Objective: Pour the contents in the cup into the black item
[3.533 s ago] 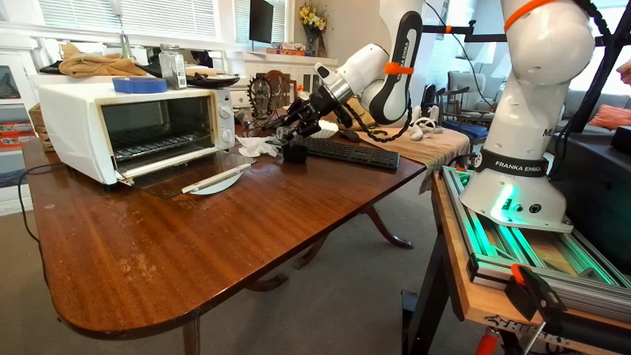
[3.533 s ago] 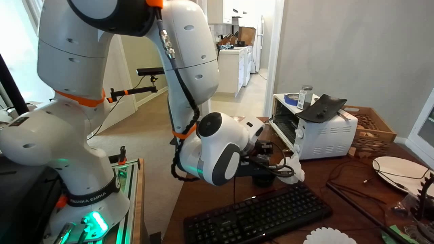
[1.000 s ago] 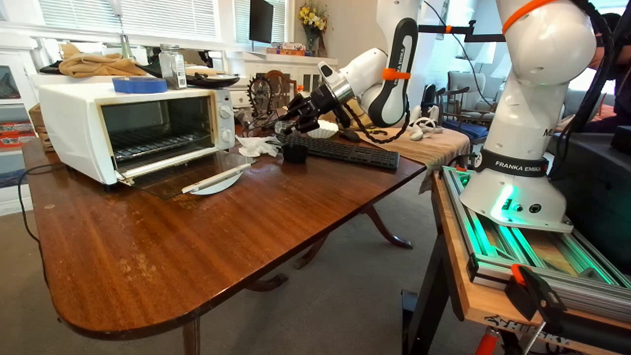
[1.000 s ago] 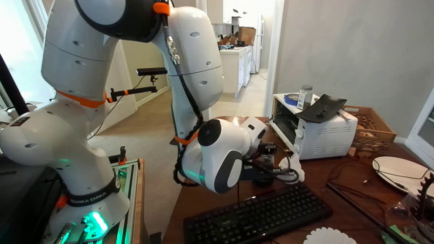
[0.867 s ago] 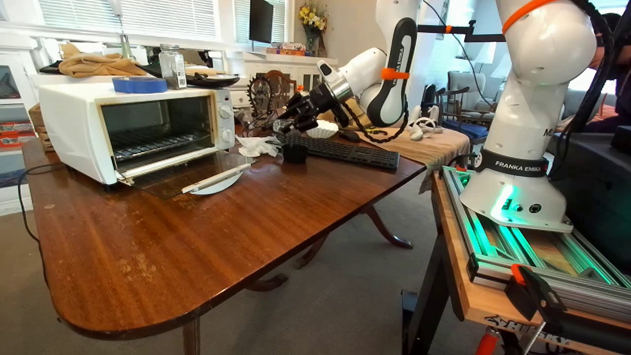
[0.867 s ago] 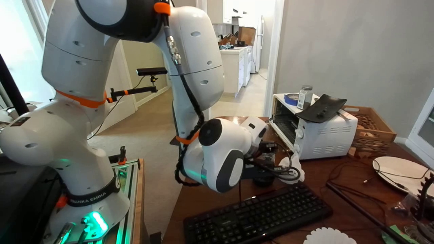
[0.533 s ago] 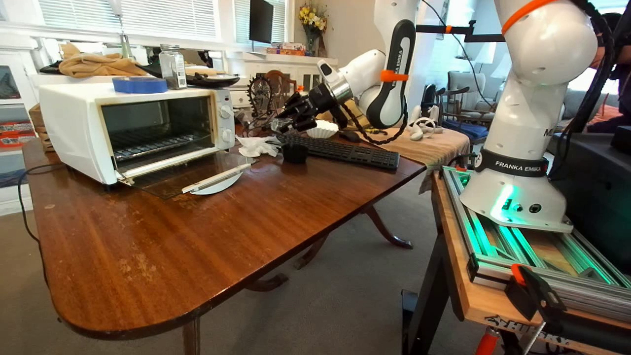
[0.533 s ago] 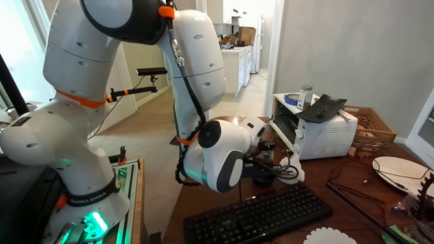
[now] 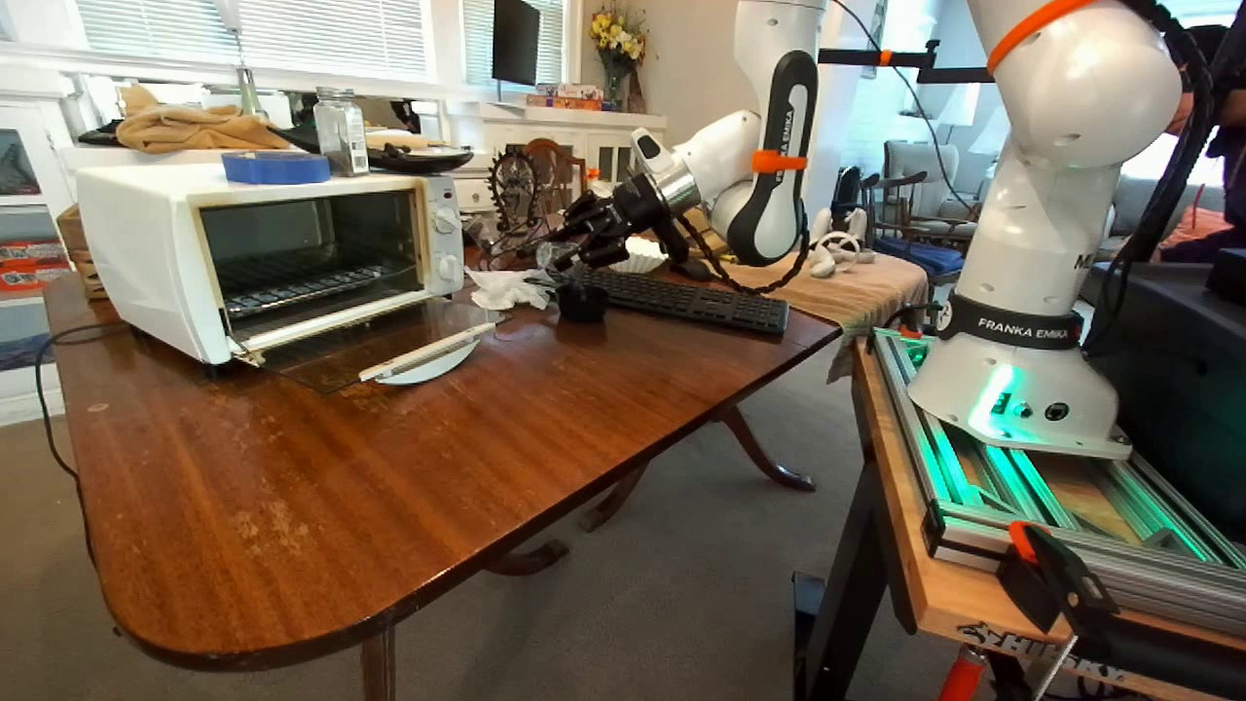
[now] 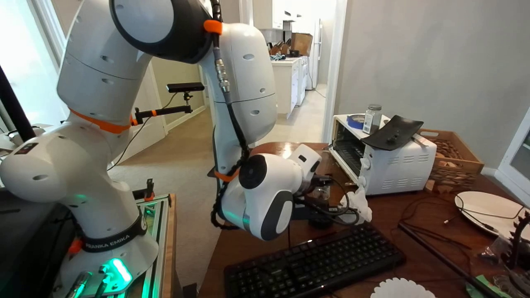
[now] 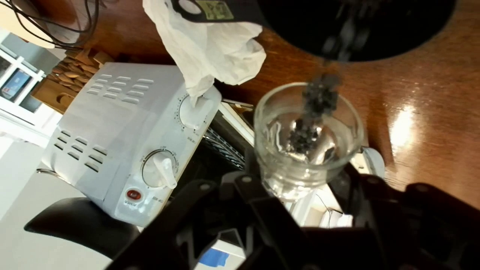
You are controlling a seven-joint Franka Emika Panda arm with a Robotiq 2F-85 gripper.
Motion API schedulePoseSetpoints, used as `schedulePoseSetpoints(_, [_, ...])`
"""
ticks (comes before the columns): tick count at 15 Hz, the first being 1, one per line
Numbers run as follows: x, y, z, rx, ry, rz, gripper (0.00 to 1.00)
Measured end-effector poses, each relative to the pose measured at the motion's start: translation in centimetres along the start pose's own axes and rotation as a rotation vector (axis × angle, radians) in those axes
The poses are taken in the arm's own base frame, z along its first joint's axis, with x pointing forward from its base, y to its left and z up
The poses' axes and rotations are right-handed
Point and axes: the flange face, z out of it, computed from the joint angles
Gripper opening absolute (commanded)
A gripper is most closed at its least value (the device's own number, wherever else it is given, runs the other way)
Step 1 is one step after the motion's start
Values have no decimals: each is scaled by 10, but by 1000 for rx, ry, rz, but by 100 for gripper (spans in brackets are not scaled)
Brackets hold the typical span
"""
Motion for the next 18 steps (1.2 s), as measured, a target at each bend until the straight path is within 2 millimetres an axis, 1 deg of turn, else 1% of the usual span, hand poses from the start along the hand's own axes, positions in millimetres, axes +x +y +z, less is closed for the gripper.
schedulePoseSetpoints(8, [-3, -6, -3, -16, 68, -19, 23])
schedulePoseSetpoints(15, [-5, -3, -4, -41, 80, -38, 23])
schedulePoseSetpoints(18, [-2, 0, -4, -60, 104, -51, 23])
